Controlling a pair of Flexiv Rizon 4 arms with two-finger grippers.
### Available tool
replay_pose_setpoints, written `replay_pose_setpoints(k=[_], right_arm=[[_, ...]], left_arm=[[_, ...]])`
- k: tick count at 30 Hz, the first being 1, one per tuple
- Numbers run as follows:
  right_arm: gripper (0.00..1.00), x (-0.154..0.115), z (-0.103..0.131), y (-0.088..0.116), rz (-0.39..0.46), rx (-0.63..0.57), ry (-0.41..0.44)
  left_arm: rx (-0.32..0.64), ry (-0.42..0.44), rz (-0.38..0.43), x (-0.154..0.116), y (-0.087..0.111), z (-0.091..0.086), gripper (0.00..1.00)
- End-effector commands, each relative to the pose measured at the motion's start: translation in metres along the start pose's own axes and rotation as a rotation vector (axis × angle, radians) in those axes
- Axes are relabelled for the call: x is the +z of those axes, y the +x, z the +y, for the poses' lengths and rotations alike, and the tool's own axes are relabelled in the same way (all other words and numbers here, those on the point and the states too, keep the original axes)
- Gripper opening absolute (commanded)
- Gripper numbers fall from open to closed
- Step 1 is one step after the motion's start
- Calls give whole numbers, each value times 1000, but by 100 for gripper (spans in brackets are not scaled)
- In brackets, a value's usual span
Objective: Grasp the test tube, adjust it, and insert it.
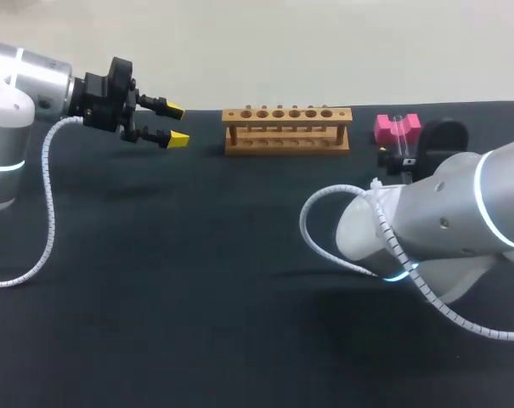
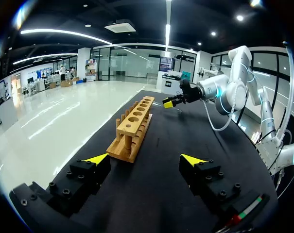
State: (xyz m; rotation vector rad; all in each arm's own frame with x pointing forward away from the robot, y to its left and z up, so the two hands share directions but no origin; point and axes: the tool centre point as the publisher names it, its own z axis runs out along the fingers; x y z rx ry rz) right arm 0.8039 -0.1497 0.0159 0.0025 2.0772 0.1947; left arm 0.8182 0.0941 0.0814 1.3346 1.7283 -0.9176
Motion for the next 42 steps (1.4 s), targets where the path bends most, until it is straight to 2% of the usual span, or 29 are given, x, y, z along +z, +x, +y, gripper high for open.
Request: replay_pose_setpoints(k=[1,21,22,28,30,34,35,39,42], right_arm=[[100,5,1,2,3,0,7],[99,15,-1,8,23,5,17],[93,16,-1,8,24,6,18],[75,17,-2,11,25,10,20],[64,17,-2,12,33,7,23],[57,18,-2,13,39,8,25],[51,18,-2,13,40,8,25],[46,19,-3,14,41,7,27],[32,18,-3,14,41,7,30]], left_arm=[[1,-2,0,0,0,-1,100],[1,-2,0,0,0,-1,100],[1,-2,0,0,0,-1,100],[1,-2,0,0,0,-1,100],[1,-2,0,0,0,-1,100],[1,-2,0,0,0,-1,100],[1,-2,0,0,0,-1,100],[1,-2,0,0,0,-1,100],[1,-2,0,0,0,-1,100]])
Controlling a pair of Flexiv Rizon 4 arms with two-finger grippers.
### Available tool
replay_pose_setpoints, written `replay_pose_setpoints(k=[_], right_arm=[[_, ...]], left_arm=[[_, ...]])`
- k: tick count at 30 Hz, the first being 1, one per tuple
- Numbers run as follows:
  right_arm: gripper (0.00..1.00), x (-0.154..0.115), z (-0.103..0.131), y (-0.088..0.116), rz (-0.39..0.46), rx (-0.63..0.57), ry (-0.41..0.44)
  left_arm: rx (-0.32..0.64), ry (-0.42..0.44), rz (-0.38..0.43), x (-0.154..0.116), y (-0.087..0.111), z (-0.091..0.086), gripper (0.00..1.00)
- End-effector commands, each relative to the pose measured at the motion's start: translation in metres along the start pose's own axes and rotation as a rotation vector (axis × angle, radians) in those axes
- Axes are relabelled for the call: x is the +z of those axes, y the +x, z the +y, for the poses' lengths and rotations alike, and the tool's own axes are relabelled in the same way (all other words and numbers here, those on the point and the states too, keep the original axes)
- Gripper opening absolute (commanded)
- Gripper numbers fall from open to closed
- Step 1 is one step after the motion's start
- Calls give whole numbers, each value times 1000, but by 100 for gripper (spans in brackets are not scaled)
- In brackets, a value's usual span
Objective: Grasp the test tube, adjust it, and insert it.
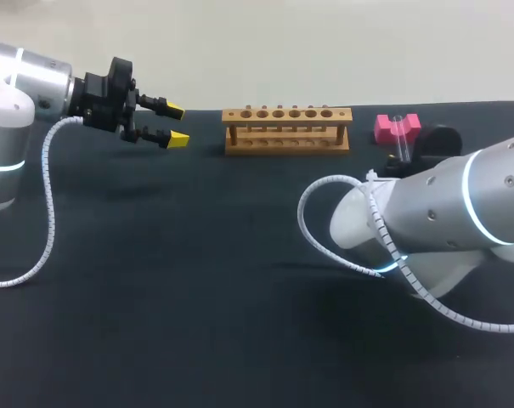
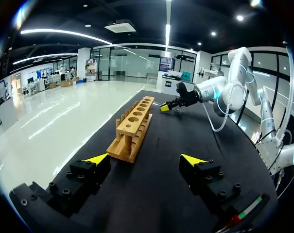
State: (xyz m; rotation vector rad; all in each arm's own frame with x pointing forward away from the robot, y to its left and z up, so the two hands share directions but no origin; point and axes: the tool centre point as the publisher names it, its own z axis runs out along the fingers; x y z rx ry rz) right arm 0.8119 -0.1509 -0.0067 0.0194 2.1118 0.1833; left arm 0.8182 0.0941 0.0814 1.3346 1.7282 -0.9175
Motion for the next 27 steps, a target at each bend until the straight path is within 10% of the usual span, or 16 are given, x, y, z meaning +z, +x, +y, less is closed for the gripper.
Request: replay_pose_setpoints(k=[1,4,15,18,27], right_arm=[[27,1,2,-2,9,-3,14],[1,-1,2,-3,10,-5,20],[0,-12,5,-9,-6,3,43],[0,-16,5,-13,-15,1,47],[0,-35,9,-28,-49,7,77]], left_arm=[[1,-2,0,0,0,-1,100],[1,-2,0,0,0,-1,100],[1,-2,0,0,0,-1,100],[1,-2,0,0,0,-1,2],[1,-2,0,0,0,-1,0]])
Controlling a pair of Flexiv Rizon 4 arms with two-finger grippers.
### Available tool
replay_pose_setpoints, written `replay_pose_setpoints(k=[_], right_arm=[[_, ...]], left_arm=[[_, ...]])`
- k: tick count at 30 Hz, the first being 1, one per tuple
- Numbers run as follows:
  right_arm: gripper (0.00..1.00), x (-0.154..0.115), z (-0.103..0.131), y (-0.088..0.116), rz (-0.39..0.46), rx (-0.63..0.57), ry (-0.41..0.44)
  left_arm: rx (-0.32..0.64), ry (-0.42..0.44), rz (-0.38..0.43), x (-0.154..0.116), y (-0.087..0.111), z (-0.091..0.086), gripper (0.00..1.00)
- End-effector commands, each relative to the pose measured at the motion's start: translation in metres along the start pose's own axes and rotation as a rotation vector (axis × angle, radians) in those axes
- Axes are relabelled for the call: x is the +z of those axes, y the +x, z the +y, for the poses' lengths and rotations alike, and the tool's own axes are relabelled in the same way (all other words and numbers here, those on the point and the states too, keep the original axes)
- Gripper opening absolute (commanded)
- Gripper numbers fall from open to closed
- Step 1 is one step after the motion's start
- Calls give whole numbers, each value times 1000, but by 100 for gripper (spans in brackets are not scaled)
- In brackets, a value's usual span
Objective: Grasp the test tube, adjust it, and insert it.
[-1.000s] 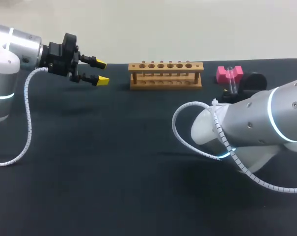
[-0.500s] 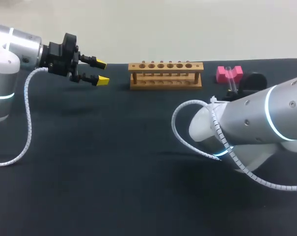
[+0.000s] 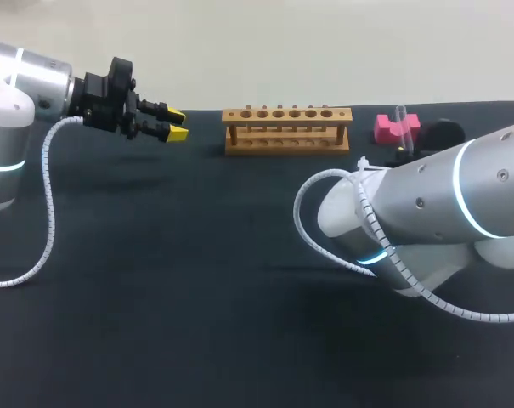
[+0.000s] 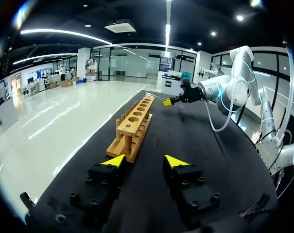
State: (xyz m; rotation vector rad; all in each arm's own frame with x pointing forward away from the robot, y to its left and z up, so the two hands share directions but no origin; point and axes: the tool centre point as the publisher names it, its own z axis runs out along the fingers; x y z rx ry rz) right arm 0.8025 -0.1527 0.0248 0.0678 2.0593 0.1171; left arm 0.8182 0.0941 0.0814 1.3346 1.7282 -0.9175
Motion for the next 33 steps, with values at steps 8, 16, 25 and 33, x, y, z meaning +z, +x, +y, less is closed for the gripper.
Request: replay_pose_setpoints(k=[8,16,25,33], right_arm=[[0,-25,11,-24,-11,9,23],[0,-32,27,-35,-5,-6,23],[0,-29,57,-45,-15,4,40],[0,-23,87,-46,-30,-3,79]], left_arm=[[1,-2,0,0,0,-1,0],[1,-2,0,0,0,-1,0],[1,-2,0,0,0,-1,0],[1,-2,0,0,0,-1,0]])
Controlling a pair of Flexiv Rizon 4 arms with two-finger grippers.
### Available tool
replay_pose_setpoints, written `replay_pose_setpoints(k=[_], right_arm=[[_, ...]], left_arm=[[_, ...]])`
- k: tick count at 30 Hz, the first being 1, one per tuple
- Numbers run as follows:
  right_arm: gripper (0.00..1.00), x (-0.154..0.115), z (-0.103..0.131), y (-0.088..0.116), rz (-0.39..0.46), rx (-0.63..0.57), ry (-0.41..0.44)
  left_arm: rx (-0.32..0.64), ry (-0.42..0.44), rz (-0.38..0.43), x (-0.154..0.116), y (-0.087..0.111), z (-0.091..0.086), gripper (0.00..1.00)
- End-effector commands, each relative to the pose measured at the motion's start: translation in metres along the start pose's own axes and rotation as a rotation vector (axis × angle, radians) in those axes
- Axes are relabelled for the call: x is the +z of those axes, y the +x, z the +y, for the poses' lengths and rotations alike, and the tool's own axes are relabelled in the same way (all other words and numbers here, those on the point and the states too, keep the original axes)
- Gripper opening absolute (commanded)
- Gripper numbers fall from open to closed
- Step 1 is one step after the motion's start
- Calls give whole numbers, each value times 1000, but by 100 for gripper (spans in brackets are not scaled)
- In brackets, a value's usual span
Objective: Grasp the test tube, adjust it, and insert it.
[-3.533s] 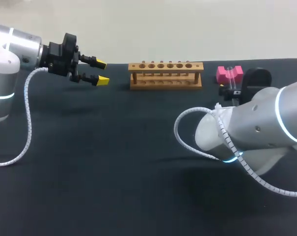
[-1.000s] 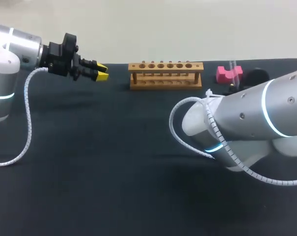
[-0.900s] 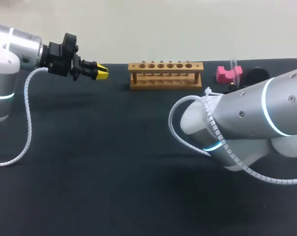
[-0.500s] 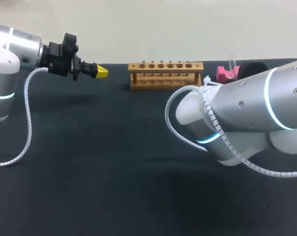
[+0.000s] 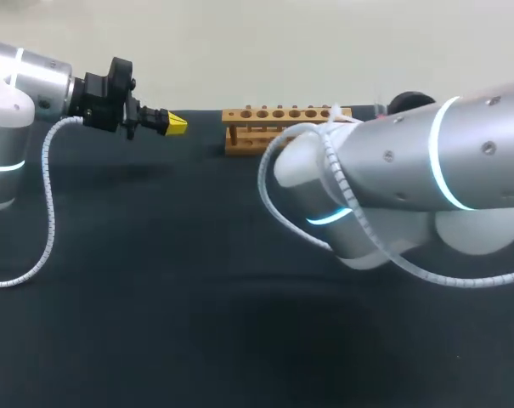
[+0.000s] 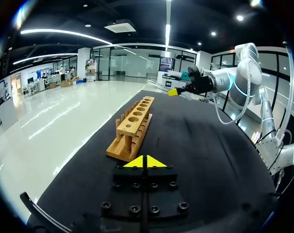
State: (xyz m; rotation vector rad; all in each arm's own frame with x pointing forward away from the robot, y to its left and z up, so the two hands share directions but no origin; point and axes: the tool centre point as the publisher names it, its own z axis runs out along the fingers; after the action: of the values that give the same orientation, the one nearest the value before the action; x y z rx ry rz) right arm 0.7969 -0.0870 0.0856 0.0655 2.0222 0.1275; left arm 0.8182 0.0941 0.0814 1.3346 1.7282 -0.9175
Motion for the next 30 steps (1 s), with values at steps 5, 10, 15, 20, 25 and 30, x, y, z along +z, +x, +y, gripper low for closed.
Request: replay_pose_setpoints(k=[5,10,15,20,25,30], right_arm=[[0,11,30,-1,-9,5,116],[0,18,43,-1,-19,7,136],[0,22,57,2,-19,1,142],[0,25,70,3,-13,-12,120],[0,28,79,6,4,-29,106],[0,30,86,9,14,-34,96]], left_arm=[[1,-2,0,0,0,-1,100],[1,-2,0,0,0,-1,100],[1,-2,0,0,0,-1,100],[1,-2,0,0,0,-1,100],[1,-2,0,0,0,-1,100],[1,-2,0,0,0,-1,100]])
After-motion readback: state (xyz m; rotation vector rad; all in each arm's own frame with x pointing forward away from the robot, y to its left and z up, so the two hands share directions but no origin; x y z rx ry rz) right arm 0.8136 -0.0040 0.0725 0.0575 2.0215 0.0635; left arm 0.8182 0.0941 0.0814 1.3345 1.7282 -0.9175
